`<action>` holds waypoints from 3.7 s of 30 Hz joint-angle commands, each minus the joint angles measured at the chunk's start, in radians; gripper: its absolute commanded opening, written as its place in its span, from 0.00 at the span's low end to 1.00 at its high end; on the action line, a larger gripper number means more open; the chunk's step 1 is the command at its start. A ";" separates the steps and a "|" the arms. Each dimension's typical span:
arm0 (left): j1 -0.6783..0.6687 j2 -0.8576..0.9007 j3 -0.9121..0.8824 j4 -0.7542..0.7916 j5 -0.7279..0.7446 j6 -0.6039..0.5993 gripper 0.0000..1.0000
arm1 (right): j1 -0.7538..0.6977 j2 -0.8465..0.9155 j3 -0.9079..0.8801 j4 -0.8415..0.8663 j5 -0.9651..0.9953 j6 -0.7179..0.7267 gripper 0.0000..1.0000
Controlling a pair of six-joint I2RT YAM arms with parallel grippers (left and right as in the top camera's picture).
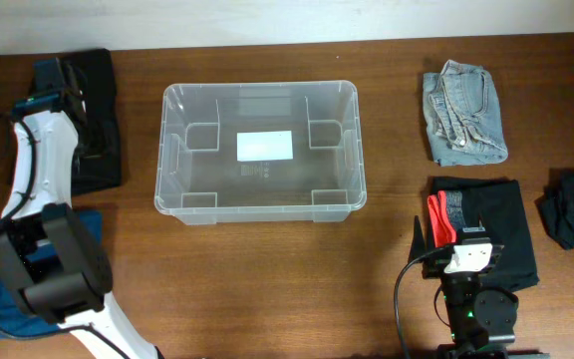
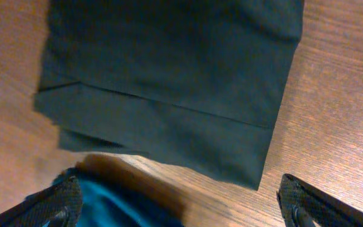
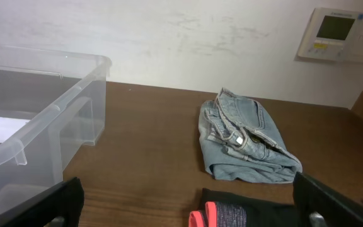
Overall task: Pack container
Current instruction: 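Lower the left gripper onto the black garment and close on it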
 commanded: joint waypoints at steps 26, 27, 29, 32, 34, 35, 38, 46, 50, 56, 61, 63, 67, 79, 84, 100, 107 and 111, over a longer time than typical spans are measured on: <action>-0.092 0.137 0.018 0.341 -0.204 0.174 0.99 | -0.006 -0.010 -0.005 -0.005 0.005 -0.003 0.98; -0.092 0.148 0.018 0.340 -0.208 0.185 1.00 | -0.006 -0.010 -0.005 -0.006 0.005 -0.003 0.98; -0.092 0.169 0.018 0.341 -0.207 0.195 0.99 | -0.006 -0.010 -0.005 -0.006 0.005 -0.003 0.98; -0.097 0.182 0.018 0.346 -0.203 0.194 0.99 | -0.006 -0.010 -0.005 -0.006 0.005 -0.003 0.98; -0.101 0.184 0.018 0.353 -0.203 0.194 0.99 | -0.006 -0.010 -0.005 -0.006 0.005 -0.003 0.98; -0.105 0.184 0.018 0.360 -0.203 0.194 0.99 | -0.006 -0.010 -0.005 -0.006 0.005 -0.003 0.98; -0.112 0.185 0.018 0.372 -0.204 0.194 0.99 | -0.006 -0.010 -0.005 -0.005 0.005 -0.003 0.98; -0.114 0.233 0.018 0.374 -0.204 0.188 1.00 | -0.006 -0.010 -0.005 -0.006 0.005 -0.003 0.98; -0.113 0.254 0.018 0.371 -0.207 0.182 0.99 | -0.006 -0.010 -0.005 -0.005 0.005 -0.003 0.98; -0.113 0.254 0.018 0.389 -0.227 0.182 0.99 | -0.006 -0.010 -0.005 -0.006 0.005 -0.003 0.98; -0.113 0.261 0.018 0.392 -0.231 0.182 0.99 | -0.006 -0.010 -0.005 -0.006 0.005 -0.003 0.98; -0.114 0.266 0.018 0.394 -0.252 0.182 0.99 | -0.006 -0.010 -0.005 -0.006 0.005 -0.003 0.98; -0.114 0.284 0.018 0.390 -0.301 0.182 0.99 | -0.006 -0.010 -0.005 -0.006 0.005 -0.003 0.98; -0.114 0.296 0.018 0.390 -0.327 0.182 0.99 | -0.006 -0.010 -0.005 -0.006 0.005 -0.003 0.98; -0.114 0.296 0.018 0.389 -0.327 0.182 0.99 | -0.006 -0.010 -0.005 -0.006 0.005 -0.003 0.98; -0.113 0.296 0.018 0.389 -0.326 0.182 0.99 | -0.006 -0.010 -0.005 -0.006 0.005 -0.003 0.98; -0.113 0.296 0.018 0.389 -0.325 0.182 0.99 | -0.006 -0.010 -0.005 -0.006 0.005 -0.003 0.98; -0.113 0.296 0.018 0.360 -0.327 0.182 1.00 | -0.006 -0.010 -0.005 -0.006 0.005 -0.003 0.99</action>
